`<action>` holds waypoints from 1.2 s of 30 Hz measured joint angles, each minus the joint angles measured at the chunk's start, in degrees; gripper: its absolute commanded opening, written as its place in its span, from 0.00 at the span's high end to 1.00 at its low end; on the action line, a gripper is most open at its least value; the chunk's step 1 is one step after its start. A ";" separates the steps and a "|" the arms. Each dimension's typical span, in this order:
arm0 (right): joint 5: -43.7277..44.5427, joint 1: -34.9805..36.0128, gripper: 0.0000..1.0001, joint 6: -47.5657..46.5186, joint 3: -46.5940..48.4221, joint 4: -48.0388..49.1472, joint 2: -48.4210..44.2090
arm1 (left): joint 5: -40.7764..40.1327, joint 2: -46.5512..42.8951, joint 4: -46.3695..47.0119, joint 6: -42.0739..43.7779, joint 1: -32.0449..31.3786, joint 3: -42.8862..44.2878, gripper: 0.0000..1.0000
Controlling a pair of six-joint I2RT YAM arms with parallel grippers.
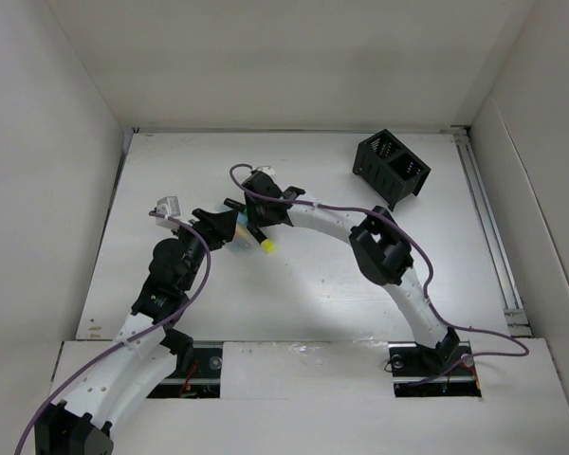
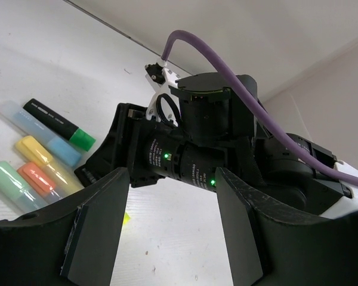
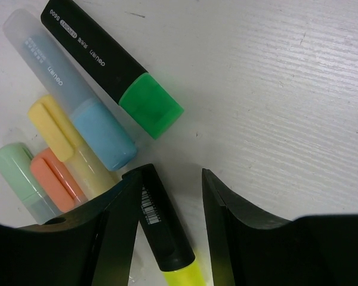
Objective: Sort the stationery into containers
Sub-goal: Pick up the pen from the center of the board.
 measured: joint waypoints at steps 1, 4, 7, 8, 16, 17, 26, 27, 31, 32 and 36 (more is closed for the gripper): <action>-0.02 0.00 0.49 0.00 -0.15 0.11 -0.09 | 0.00 -0.02 0.00 0.02 0.00 0.00 0.44; -0.31 0.00 0.49 -0.17 -1.97 0.42 -1.38 | 0.11 0.00 0.00 0.02 0.00 0.00 0.44; -0.44 0.09 0.49 -0.26 -3.15 0.59 -2.75 | 0.48 0.02 0.02 0.00 0.00 0.00 0.44; -0.44 0.15 0.49 -0.33 -3.34 0.68 -3.19 | 0.59 0.02 0.04 0.02 0.00 0.00 0.44; -0.42 1.09 0.48 -0.37 -2.58 0.59 -3.19 | 1.22 0.02 0.11 0.02 0.00 0.00 0.44; -0.44 1.14 0.48 -0.39 -1.79 0.35 -2.62 | 1.25 0.02 0.11 0.02 0.00 0.00 0.44; -0.83 1.27 0.50 -0.63 1.70 -0.33 1.44 | 1.27 0.28 0.33 0.02 0.00 0.00 0.44; -0.70 1.29 0.53 -0.70 1.73 -0.46 1.49 | 1.27 0.35 0.42 0.02 0.00 0.00 0.44; 0.70 1.38 0.67 -0.98 1.75 -0.55 1.62 | 1.27 0.39 0.46 0.02 0.00 0.00 0.44; 0.98 1.38 0.69 -0.90 1.75 -0.57 1.62 | 1.27 0.39 0.44 0.02 0.00 0.00 0.44; 2.34 1.42 0.69 -0.83 1.07 0.15 1.49 | 1.27 0.39 0.44 0.02 0.00 0.00 0.44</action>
